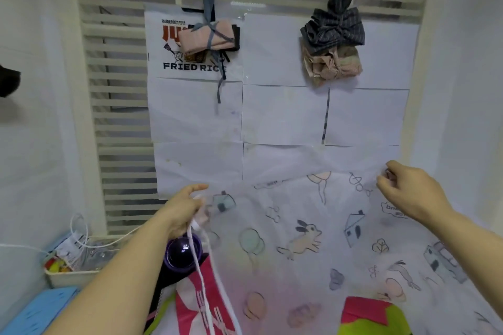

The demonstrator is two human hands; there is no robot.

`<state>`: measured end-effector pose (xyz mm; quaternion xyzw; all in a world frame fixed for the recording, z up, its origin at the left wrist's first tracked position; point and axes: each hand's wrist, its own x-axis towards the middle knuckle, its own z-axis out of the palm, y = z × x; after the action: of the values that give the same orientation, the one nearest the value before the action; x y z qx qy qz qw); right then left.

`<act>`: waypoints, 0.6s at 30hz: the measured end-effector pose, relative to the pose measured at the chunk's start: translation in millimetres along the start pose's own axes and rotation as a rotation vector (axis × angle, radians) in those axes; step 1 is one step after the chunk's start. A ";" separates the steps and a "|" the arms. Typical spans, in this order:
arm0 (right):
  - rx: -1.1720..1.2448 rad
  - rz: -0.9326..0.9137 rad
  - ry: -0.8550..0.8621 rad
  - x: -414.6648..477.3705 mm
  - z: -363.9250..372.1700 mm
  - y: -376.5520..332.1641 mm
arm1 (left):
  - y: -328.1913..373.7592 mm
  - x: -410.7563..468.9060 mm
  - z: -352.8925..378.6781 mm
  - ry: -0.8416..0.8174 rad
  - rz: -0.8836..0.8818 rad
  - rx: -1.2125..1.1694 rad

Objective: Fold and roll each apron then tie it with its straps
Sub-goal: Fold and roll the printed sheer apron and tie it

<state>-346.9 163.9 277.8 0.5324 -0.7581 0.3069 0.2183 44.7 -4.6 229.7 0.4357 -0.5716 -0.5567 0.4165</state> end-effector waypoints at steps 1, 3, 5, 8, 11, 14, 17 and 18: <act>0.004 -0.056 0.004 -1.7 -1.6 -0.4 | 3.1 1.5 -0.6 0.040 0.014 0.007; 0.025 -0.151 0.007 -5.2 -7.0 2.1 | 9.4 4.0 -3.4 0.048 -0.021 0.011; 0.021 -0.191 0.006 -7.6 -13.2 8.3 | 18.3 -0.3 -5.6 -0.004 -0.105 -0.040; -0.018 -0.163 -0.006 -8.2 -15.0 16.1 | 32.0 -8.9 -4.7 -0.122 -0.219 -0.219; 0.002 -0.045 0.041 -7.4 -16.4 18.7 | 27.1 -5.4 -10.8 -0.172 -0.120 -0.680; -0.017 0.050 0.096 -4.7 -18.0 24.8 | 9.4 3.4 -12.1 -0.096 -0.019 -0.690; -0.042 0.089 0.079 -2.8 -17.2 26.2 | 5.8 -11.1 7.1 -0.207 0.024 -0.306; -0.044 0.095 0.070 -3.6 -17.0 25.1 | 7.6 -15.5 11.7 -0.196 0.042 -0.207</act>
<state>-369.2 184.4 281.7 0.4800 -0.7809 0.3183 0.2416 37.4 13.5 237.0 0.3220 -0.5580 -0.6438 0.4128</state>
